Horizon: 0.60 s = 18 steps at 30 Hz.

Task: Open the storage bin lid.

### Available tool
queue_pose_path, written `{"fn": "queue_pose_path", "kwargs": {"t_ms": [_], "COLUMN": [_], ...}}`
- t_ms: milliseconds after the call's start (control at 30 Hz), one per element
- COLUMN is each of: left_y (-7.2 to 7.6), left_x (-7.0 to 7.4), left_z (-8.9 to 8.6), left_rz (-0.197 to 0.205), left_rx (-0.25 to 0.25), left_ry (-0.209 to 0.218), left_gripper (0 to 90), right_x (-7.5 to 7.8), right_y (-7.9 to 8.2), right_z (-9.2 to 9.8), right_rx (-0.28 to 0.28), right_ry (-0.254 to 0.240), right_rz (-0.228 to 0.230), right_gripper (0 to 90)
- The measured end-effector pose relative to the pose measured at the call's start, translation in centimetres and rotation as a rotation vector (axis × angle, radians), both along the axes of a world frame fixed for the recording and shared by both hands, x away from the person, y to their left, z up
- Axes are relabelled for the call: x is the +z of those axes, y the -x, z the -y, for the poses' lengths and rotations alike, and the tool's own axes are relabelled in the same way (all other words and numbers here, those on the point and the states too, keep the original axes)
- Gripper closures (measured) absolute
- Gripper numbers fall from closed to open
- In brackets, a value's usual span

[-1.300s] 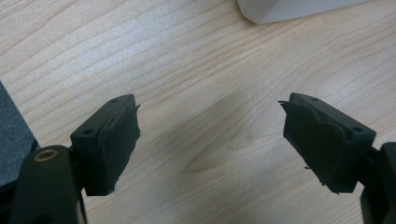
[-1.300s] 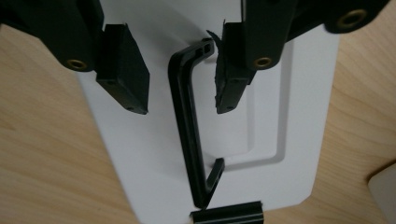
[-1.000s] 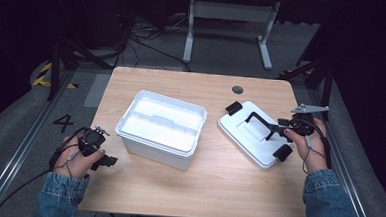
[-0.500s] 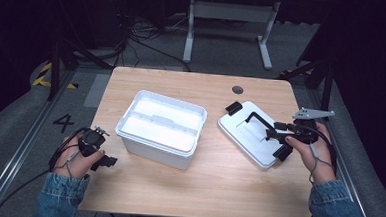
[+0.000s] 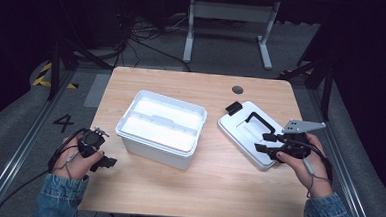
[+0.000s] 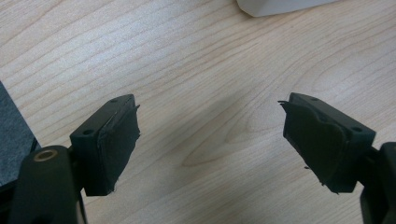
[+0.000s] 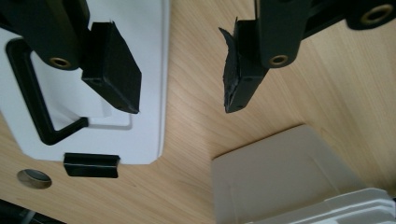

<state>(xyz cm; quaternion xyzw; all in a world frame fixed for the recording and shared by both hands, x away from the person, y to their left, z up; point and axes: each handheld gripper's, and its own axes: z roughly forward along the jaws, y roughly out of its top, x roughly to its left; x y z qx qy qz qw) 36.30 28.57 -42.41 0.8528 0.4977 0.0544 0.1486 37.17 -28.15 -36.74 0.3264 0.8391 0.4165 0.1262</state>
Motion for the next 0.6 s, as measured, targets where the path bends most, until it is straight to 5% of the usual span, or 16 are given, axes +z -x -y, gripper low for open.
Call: {"fn": "queue_pose_path", "kwargs": {"t_ms": [600], "left_y": [-0.2], "left_x": [-0.1], "left_z": [0.2], "left_rz": [-0.004], "left_rx": [-0.012], "left_ry": [-0.004], "left_gripper": [18.8], "right_x": [-3.0], "right_y": [1.9], "right_z": [-2.6], "right_rx": [0.041], "right_ry": [0.019], "right_rz": [-0.033], "right_gripper": [45.8]}}
